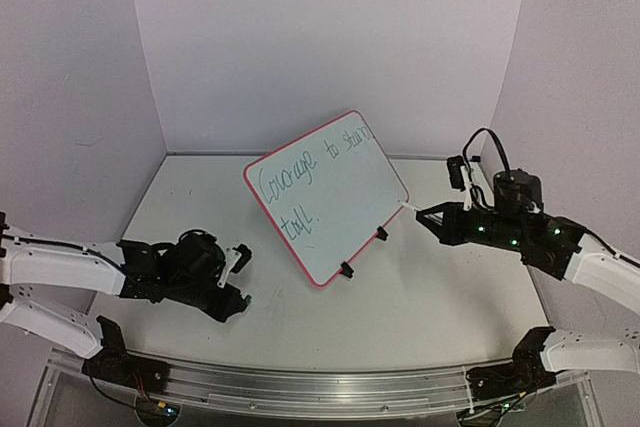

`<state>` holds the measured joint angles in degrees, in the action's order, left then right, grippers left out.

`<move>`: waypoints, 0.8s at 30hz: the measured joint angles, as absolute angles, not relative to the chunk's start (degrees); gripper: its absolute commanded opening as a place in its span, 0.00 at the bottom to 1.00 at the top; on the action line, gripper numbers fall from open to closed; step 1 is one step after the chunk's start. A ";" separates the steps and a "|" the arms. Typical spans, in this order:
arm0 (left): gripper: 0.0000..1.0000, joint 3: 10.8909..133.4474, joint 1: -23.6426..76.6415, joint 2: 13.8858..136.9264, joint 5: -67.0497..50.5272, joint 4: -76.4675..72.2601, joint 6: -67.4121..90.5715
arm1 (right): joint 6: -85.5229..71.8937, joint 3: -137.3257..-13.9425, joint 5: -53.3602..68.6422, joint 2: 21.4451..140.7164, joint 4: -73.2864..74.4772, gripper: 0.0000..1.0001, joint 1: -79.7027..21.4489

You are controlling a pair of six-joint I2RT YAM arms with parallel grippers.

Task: Write a sentence on the whiteboard
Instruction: Pick up the pen cap from the center of the board, then insert the pen cap into the whiteboard marker.

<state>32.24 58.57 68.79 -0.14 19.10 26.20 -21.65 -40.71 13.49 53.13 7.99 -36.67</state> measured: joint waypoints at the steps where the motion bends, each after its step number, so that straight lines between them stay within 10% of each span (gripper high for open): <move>1: 0.00 32.14 58.57 66.77 -0.78 19.05 25.28 | -21.64 -41.60 15.72 53.98 8.58 0.00 -36.67; 24: 0.00 45.68 61.35 67.96 -19.35 16.49 7.10 | -21.14 -56.65 59.34 78.11 18.01 0.00 -40.61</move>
<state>45.68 61.35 67.96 -19.35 16.49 7.10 -21.14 -56.65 59.34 78.11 18.01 -40.61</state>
